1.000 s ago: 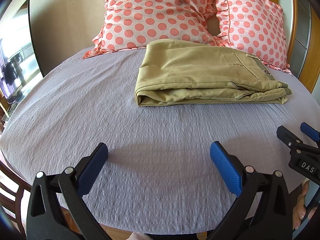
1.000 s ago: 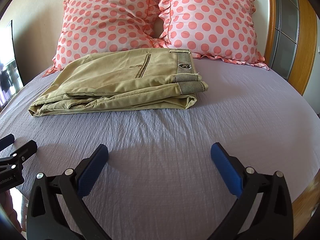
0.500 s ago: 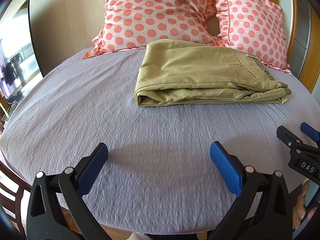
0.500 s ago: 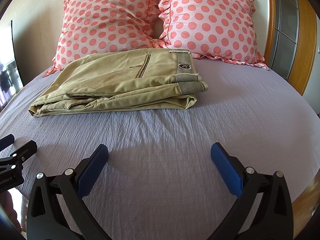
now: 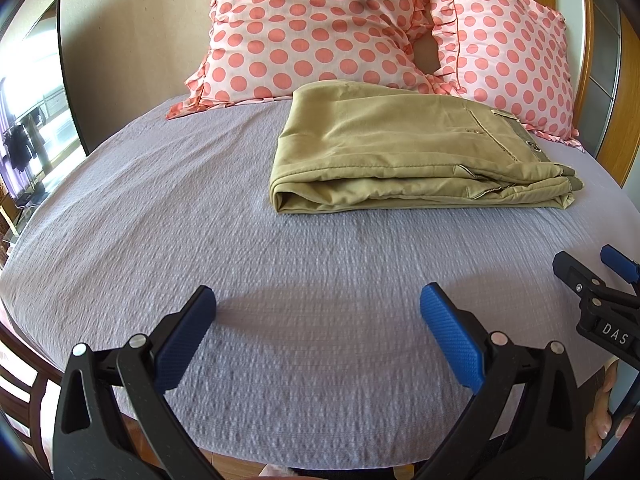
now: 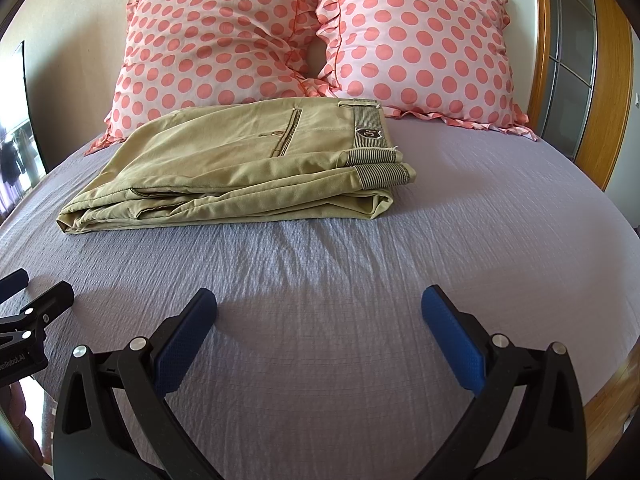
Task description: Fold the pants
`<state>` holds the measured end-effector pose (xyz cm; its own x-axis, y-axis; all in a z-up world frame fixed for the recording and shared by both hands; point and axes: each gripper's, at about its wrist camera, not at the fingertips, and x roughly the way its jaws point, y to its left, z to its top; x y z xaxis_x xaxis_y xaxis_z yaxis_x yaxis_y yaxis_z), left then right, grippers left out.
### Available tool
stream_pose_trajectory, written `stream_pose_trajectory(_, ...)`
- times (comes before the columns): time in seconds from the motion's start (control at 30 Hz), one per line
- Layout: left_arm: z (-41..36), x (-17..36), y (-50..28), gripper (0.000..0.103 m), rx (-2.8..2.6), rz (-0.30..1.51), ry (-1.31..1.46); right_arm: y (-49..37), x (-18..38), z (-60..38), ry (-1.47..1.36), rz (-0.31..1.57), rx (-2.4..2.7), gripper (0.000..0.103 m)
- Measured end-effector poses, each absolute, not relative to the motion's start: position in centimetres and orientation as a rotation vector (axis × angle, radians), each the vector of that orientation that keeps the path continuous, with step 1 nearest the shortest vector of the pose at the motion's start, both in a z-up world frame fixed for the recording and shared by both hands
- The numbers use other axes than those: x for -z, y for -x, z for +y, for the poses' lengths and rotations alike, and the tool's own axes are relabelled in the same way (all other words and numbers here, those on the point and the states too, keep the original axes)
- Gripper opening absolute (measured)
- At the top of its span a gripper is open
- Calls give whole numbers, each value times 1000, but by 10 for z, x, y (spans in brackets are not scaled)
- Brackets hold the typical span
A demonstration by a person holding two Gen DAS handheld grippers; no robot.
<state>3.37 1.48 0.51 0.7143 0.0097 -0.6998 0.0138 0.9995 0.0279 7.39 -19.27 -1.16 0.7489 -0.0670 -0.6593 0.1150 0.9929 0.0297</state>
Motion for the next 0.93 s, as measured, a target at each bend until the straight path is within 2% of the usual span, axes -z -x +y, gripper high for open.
stream_pose_trajectory(0.93, 14, -8, -33, 101, 1, 761, -32, -74, 13, -192, -70, 715, 100, 102)
